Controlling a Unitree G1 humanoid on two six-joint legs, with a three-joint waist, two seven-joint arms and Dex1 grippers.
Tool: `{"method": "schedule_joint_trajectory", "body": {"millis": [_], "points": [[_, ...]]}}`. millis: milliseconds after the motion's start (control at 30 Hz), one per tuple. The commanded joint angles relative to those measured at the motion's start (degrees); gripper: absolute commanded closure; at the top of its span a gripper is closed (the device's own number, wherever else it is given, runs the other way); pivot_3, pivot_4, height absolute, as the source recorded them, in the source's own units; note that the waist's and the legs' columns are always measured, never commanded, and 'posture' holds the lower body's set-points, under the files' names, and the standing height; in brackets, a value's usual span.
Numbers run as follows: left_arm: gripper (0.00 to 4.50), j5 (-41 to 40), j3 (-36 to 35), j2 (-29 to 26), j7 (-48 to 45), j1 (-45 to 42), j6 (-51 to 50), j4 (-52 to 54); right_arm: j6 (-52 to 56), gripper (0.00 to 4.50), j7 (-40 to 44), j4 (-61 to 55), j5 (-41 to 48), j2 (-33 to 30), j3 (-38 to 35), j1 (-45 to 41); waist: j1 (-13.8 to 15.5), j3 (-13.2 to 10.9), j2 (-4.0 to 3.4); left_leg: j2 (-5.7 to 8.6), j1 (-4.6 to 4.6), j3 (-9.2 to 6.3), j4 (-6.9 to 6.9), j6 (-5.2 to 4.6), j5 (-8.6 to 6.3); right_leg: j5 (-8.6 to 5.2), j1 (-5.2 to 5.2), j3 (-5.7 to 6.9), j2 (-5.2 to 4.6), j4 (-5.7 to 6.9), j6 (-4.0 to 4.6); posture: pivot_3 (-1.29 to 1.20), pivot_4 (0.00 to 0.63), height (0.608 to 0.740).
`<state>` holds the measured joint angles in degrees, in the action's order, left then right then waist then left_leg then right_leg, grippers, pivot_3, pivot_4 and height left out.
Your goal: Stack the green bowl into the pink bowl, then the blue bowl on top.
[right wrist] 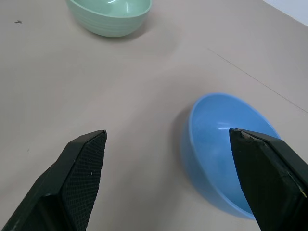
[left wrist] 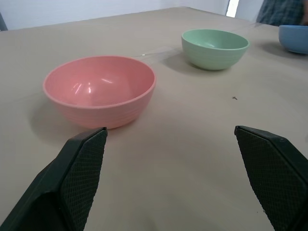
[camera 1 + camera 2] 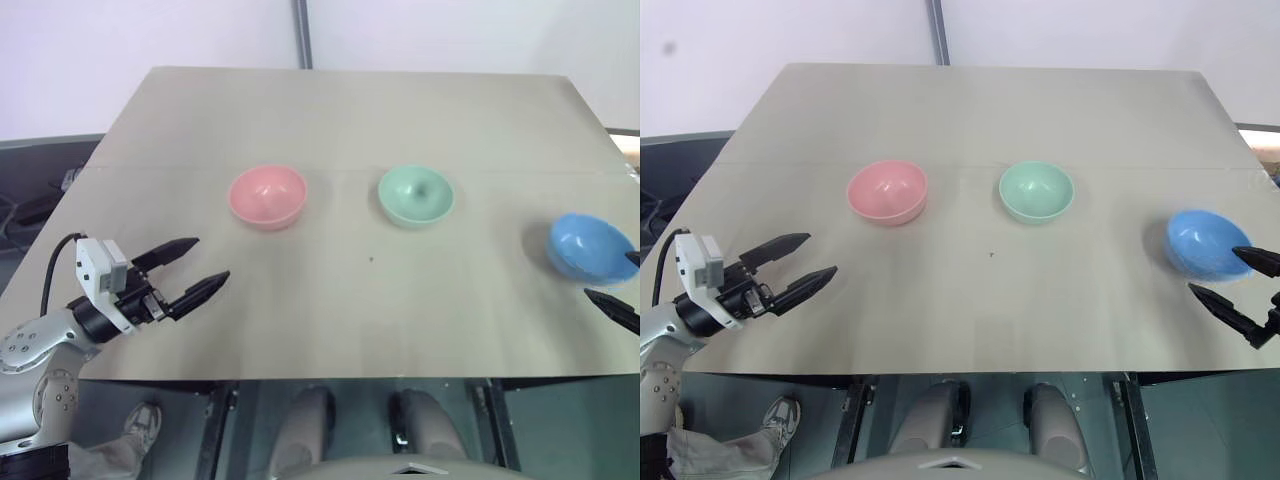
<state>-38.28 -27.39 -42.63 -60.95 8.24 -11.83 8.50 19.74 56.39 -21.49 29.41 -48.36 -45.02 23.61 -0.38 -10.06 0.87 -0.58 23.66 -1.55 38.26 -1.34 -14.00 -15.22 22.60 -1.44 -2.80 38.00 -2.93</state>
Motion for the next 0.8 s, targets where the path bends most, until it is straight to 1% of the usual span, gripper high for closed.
{"method": "schedule_joint_trajectory", "body": {"millis": [33, 167, 367, 433, 467, 533, 567, 667, 733, 800], "points": [[0.00, -0.4, -1.6, -0.9, 0.7, -0.5, -0.2, 2.5, -0.8, 0.08, 0.2, 0.3, 0.0, -1.1, -0.5, -1.5, 0.0, 0.0, 0.00, 0.00, 0.00, 0.00, 0.00, 0.00, 0.00, 0.00, 0.00, 0.00, 0.00, 0.00, 0.00, 0.00, 0.150, 0.740], [0.00, 0.6, 0.7, -0.1, 2.8, -2.2, -0.7, 3.6, -1.6, 0.08, 0.2, 0.6, -0.1, -0.5, 3.1, -4.2, 0.0, 0.0, 0.01, 0.00, -0.03, 0.00, 0.02, 0.00, 0.00, 0.00, -0.02, -0.02, 0.00, 0.02, 0.01, 0.00, 0.150, 0.740], [0.00, 1.2, 1.8, -0.2, 5.2, -3.6, -2.3, 6.1, -1.9, 0.08, -0.8, -0.8, 0.3, 0.5, 7.7, -7.4, 0.0, 0.0, 0.00, 0.00, 0.00, 0.00, 0.02, 0.00, 0.00, 0.07, 0.00, -0.02, 0.12, 0.02, -0.08, 0.00, 0.150, 0.740], [0.00, 5.2, 2.8, -0.4, 8.8, -4.5, -1.5, 7.7, -1.4, 0.08, -1.6, -2.4, 0.9, 0.9, 10.4, -9.2, 0.0, 0.0, 0.00, 0.01, 0.00, 0.02, 0.02, 0.00, 0.00, 0.08, 0.00, -0.03, 0.12, 0.02, -0.09, 0.00, 0.150, 0.740], [0.00, 8.6, 3.8, -0.9, 12.2, -4.9, -2.4, 9.4, -0.9, 0.08, -1.9, -3.5, 1.3, 0.9, 12.1, -10.4, 0.0, 0.0, 0.01, 0.01, 0.00, 0.01, 0.02, 0.00, 0.00, 0.08, 0.00, -0.03, 0.12, 0.03, -0.10, 0.00, 0.150, 0.740], [0.00, 12.5, 5.5, -2.6, 16.6, -6.1, -5.6, 12.4, 0.1, 0.08, -2.5, -5.8, 2.1, 1.1, 15.4, -12.6, -0.1, 0.0, 0.01, 0.01, -0.01, 0.00, 0.03, 0.00, 0.00, 0.09, 0.00, -0.04, 0.13, 0.05, -0.10, 0.00, 0.150, 0.740], [0.00, 15.7, 6.9, -4.9, 18.0, -7.2, -7.2, 13.9, 0.5, 0.08, -2.5, -7.1, 2.5, 1.1, 17.8, -14.1, -0.1, 0.0, 0.01, 0.01, -0.02, 0.00, 0.03, 0.00, 0.00, 0.09, 0.00, -0.04, 0.14, 0.06, -0.10, 0.00, 0.150, 0.740], [0.00, 23.3, 12.2, -12.9, 16.9, -12.0, -8.8, 14.9, 1.1, 0.08, -2.7, -10.1, 2.0, 1.2, 24.6, -18.3, -0.1, 0.0, 0.08, -0.02, 0.01, -0.09, 0.06, 0.01, 0.01, 0.13, 0.04, 0.01, 0.27, 0.08, -0.04, 0.00, 0.150, 0.740], [0.00, 25.6, 15.3, -16.1, 16.2, -15.8, -10.3, 14.3, 1.6, 0.08, -3.8, -11.4, 1.6, 2.0, 28.5, -21.1, 0.0, -0.1, 0.03, -0.02, -0.02, -0.09, 0.06, 0.01, 0.01, 0.14, 0.02, 0.03, 0.31, 0.10, -0.02, 0.00, 0.150, 0.740], [0.00, 31.2, 20.4, -18.7, 16.6, -19.3, -10.3, 12.9, 1.8, 0.08, -4.5, -12.3, 0.9, 2.8, 32.0, -23.3, 0.0, -0.1, 0.03, 0.00, 0.00, -0.05, 0.04, 0.01, 0.01, 0.13, 0.03, 0.00, 0.30, 0.05, -0.03, 0.00, 0.150, 0.740]]}}
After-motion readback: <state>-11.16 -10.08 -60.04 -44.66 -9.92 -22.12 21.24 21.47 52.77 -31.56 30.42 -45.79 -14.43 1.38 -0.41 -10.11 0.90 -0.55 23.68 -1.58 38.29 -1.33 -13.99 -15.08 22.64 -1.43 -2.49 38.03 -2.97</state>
